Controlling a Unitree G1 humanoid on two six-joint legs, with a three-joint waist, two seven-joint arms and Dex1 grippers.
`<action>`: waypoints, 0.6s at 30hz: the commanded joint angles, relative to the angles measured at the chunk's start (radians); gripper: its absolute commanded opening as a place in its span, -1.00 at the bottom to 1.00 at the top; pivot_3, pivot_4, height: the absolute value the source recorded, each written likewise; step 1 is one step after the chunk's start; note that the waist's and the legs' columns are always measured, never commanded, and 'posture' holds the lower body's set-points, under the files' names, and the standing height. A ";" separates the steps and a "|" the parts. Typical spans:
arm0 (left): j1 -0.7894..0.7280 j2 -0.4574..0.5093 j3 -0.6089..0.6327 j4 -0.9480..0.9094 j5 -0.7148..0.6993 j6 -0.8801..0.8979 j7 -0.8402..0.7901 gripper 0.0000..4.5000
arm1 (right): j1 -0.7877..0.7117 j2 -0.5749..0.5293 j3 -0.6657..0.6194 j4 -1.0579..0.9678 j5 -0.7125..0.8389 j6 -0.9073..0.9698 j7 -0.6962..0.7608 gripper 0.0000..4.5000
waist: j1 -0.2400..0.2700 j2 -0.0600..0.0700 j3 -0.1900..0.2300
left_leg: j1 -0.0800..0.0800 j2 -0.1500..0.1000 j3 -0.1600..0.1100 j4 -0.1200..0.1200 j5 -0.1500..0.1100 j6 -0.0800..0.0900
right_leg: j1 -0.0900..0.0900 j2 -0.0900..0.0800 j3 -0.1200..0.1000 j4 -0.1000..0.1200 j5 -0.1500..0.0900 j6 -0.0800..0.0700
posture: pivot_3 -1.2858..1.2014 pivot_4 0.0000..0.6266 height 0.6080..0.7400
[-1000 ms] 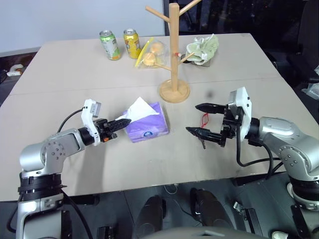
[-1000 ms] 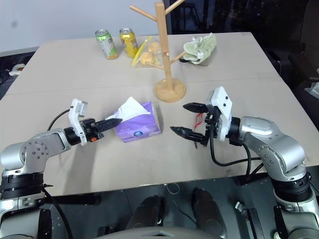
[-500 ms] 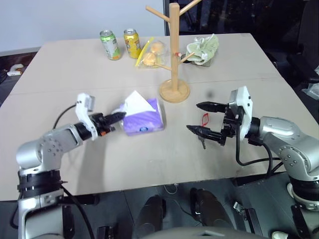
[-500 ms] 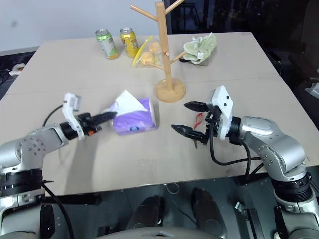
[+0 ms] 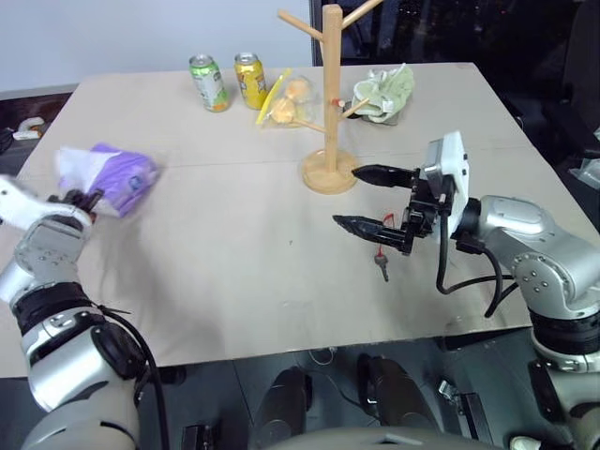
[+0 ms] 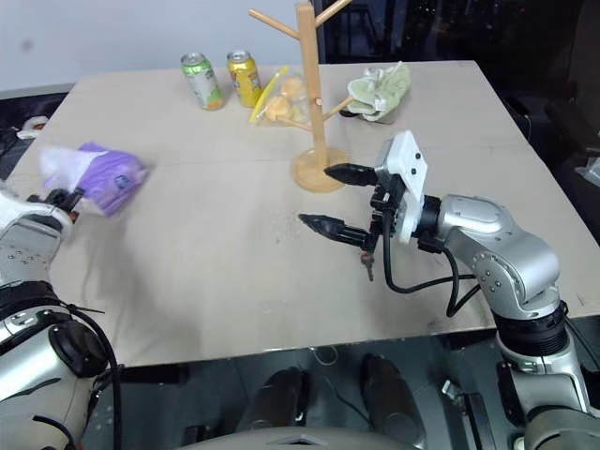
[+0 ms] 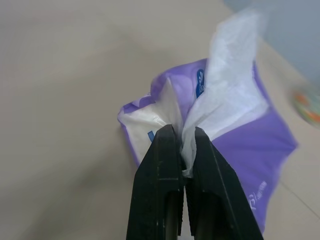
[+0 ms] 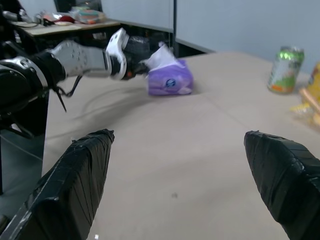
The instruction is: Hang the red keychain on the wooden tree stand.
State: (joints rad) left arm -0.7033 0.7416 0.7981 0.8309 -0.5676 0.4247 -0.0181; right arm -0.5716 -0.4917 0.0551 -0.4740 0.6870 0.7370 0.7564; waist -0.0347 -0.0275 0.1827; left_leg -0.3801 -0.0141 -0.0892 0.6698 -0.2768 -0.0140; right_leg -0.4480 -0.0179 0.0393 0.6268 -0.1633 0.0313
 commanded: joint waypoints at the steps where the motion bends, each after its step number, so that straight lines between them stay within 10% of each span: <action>1: -0.038 0.039 0.045 0.090 -0.013 -0.104 0.019 -0.97 | -0.039 0.016 -0.007 -0.048 0.030 -0.004 -0.013 1.00 | 0.005 0.000 0.000 | 0.000 0.000 0.000 0.000 0.000 0.000 | 0.000 0.000 0.000 0.000 0.000 0.000 | 0.03 -0.52 1.00; 9: -0.076 0.056 0.077 0.241 -0.033 -0.223 0.065 -0.97 | -0.038 0.001 -0.006 -0.045 0.031 0.002 -0.018 1.00 | 0.014 -0.001 -0.001 | 0.001 0.000 0.000 0.000 0.000 0.000 | 0.000 0.000 -0.001 0.001 0.000 0.000 | 0.03 -0.52 1.00; 18: -0.079 0.064 0.062 0.191 -0.033 -0.243 0.083 0.61 | -0.005 -0.004 -0.010 -0.036 0.028 0.002 -0.033 1.00 | 0.005 -0.001 -0.001 | 0.000 0.000 -0.001 0.000 0.000 0.000 | 0.000 0.000 -0.001 0.001 0.000 0.000 | 0.03 -0.52 1.00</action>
State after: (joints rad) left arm -0.7773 0.7774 0.8607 1.0778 -0.5936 0.1956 0.0537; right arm -0.5755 -0.4886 0.0614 -0.4919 0.7098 0.7432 0.7308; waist -0.0294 -0.0287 0.1820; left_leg -0.3797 -0.0142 -0.0897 0.6701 -0.2767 -0.0140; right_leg -0.4477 -0.0181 0.0385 0.6281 -0.1632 0.0312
